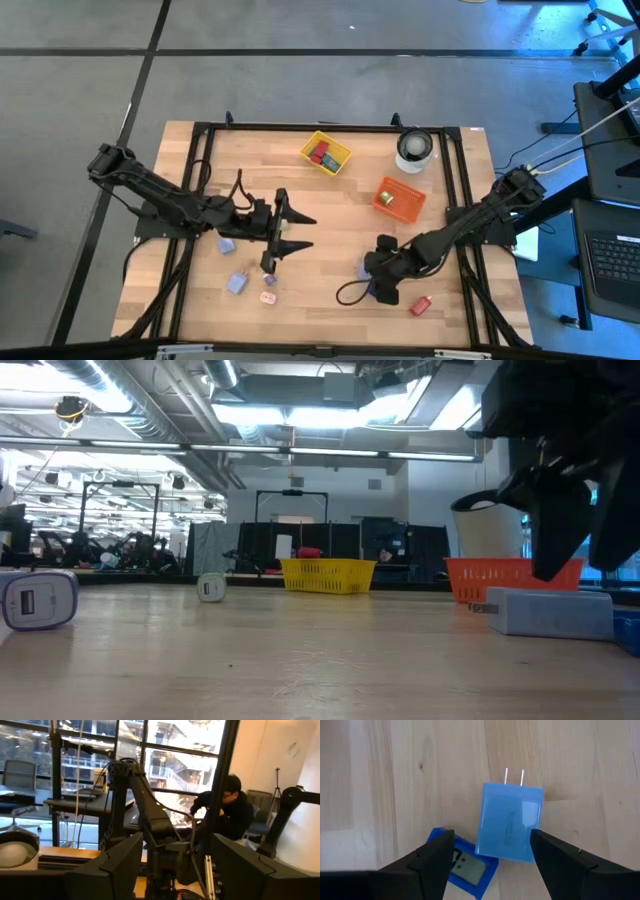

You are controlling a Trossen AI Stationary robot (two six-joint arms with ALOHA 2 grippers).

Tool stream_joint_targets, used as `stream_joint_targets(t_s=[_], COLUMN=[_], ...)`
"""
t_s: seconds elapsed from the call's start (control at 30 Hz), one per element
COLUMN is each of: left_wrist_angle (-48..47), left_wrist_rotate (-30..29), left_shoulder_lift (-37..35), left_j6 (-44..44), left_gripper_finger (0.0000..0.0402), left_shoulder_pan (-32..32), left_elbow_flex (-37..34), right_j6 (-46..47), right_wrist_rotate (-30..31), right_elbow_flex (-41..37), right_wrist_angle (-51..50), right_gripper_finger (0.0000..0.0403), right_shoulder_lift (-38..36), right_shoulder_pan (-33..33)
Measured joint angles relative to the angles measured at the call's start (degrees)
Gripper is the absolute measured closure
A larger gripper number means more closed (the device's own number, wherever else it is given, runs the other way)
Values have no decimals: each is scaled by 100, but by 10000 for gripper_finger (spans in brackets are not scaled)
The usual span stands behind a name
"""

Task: Pick & Place Office items
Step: Put the bottom right purple charger adapter into the orange bin

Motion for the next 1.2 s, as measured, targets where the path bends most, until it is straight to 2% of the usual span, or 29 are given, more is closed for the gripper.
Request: stream_joint_targets(t_s=[0.13,0.3,0.47,0.6,0.83,1.07,1.2], left_wrist_angle=[0,0,0,-25,-165,-259,-260], left_wrist_rotate=[1,-9,-9,-9,-9,-17,-17], left_shoulder_lift=[0,0,0,2,2,2,2], left_j6=[0,-3,-3,-1,8,8,8], left_gripper_finger=[169,169,169,169,169,169,169], left_shoulder_pan=[-21,-19,-17,-17,5,79,77], left_elbow_flex=[0,0,0,0,0,0,0], right_j6=[-87,23,332,279,297,431,445], right_wrist_rotate=[77,575,325,527,659,637,616], right_elbow_flex=[0,1,2,0,0,0,0], right_wrist_angle=[24,81,447,657,722,723,726], right_gripper_finger=[124,92,67,64,99,186,192], right_shoulder_lift=[12,65,402,698,768,765,761], right_shoulder_pan=[0,-19,-37,-17,-21,-22,-22])
